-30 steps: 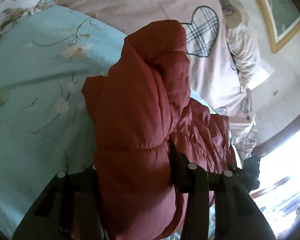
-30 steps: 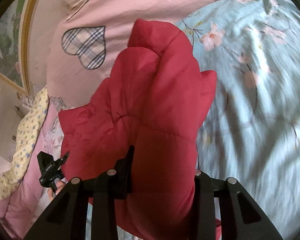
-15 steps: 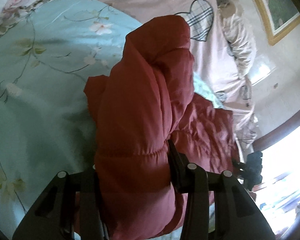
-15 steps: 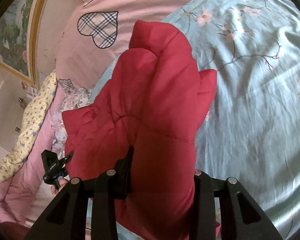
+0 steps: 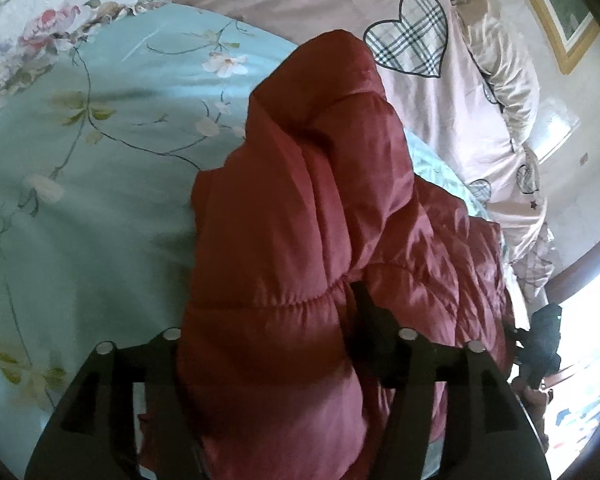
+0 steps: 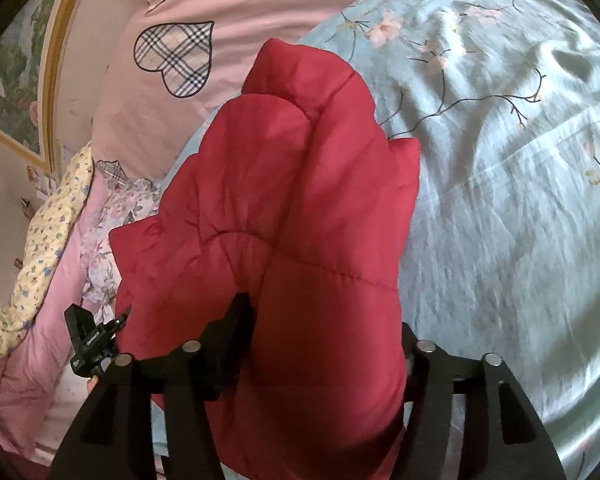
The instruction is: Fold large clothes
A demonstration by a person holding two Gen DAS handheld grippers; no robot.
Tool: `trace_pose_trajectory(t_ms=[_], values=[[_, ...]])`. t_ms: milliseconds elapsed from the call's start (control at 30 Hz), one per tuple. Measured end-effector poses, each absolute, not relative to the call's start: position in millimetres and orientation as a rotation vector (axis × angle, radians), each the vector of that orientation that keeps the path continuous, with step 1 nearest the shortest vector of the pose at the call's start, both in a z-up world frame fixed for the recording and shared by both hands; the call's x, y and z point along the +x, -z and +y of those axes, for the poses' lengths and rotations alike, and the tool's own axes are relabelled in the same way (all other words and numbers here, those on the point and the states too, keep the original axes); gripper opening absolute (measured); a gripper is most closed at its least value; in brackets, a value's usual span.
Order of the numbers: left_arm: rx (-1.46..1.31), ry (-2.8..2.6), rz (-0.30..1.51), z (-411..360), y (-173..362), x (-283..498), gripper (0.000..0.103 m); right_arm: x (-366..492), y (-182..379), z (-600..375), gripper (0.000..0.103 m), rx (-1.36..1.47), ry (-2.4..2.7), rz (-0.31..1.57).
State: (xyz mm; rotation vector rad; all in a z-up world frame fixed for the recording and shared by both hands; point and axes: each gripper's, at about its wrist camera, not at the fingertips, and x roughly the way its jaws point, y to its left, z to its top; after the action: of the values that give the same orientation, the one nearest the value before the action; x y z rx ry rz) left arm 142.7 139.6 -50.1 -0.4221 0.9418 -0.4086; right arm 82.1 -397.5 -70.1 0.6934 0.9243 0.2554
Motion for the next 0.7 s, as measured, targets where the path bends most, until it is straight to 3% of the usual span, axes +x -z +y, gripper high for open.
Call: trace_pose_trajectory(t_ms=[133, 367, 700], values=[[-0.391, 0.385, 0.927, 139, 41, 143, 0.069, 80, 66, -398, 0.074, 0.663, -0.218, 0.924], [-0.375, 0.327, 0.902, 145, 35, 147, 0.078, 82, 52, -398, 0.079, 0.586, -0.162, 0.909], [-0.305, 0.289, 0.865, 142, 15, 160, 0.079, 97, 37, -397, 0.086, 0.49, -0.093, 0.884]])
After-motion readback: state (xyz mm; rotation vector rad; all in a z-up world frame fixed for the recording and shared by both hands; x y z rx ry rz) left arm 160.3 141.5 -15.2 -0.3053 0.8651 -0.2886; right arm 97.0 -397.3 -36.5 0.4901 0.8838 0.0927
